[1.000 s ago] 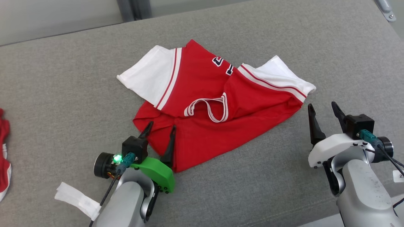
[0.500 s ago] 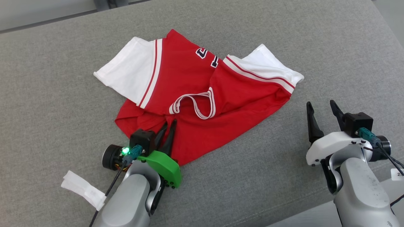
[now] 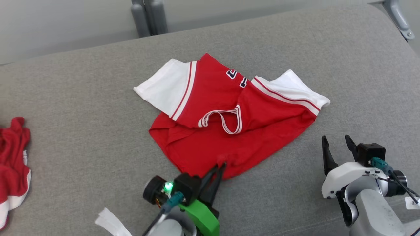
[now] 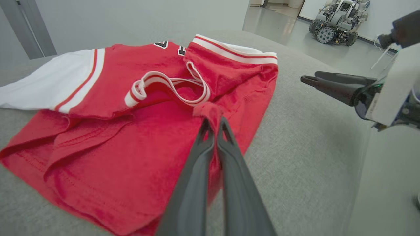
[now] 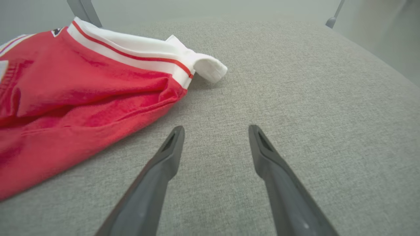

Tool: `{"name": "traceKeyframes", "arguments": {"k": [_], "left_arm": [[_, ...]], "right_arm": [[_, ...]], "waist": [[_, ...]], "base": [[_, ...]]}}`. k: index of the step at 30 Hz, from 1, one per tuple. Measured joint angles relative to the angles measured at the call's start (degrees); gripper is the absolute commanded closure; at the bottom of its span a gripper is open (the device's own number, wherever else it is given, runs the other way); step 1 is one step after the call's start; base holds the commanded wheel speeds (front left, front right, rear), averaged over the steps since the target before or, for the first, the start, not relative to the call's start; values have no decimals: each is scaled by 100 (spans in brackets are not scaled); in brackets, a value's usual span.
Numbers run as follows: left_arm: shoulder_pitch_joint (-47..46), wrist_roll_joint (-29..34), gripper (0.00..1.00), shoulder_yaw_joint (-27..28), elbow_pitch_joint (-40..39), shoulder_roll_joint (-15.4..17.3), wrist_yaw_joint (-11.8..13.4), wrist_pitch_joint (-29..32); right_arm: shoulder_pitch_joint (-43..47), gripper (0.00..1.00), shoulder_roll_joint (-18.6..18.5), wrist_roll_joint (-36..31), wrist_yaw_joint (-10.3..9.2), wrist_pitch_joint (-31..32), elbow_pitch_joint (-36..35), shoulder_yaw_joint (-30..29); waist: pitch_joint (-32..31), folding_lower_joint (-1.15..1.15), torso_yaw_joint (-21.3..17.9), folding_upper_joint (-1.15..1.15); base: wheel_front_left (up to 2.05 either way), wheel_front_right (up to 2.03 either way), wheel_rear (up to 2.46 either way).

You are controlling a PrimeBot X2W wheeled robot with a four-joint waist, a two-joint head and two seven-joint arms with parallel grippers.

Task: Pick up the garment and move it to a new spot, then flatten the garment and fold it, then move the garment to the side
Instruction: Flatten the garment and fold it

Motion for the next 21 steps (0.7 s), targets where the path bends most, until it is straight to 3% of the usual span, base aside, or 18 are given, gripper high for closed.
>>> {"name": "traceKeyframes", "arguments": {"k": [2,3,4,7,10,13,18,21], "left_arm": [[163,-52,95,-285,131,0,-52,0],[241,-177,39,-464,300,-3,-80,0],[314,-318,0,-664,477,3,-102,2],[349,-726,0,-1125,737,9,-124,5],[237,-1023,0,-1150,771,0,-131,7],[58,-1057,0,-667,488,-1,-114,3],[31,-637,0,165,502,25,398,3],[-91,-516,0,474,765,21,534,3]], "right_arm": [[54,0,11,-9,0,0,41,1],[67,0,21,-9,0,0,56,-1],[80,0,27,-15,0,0,70,-2],[108,0,43,-27,0,0,94,-11],[110,0,45,-38,0,0,101,-34],[108,0,49,-62,0,0,93,-40],[51,0,63,-70,0,0,88,27],[-25,0,55,-80,0,0,88,79]], "waist": [[-145,0,113,0],[-218,0,176,0],[-284,0,246,0],[-434,0,434,0],[-541,0,597,0],[-602,0,718,0],[-560,0,722,0],[-460,0,652,0]], "base": [[0,0,0],[0,0,0],[0,0,0],[0,0,0],[0,0,0],[0,0,0],[0,0,0],[0,0,0]]}}
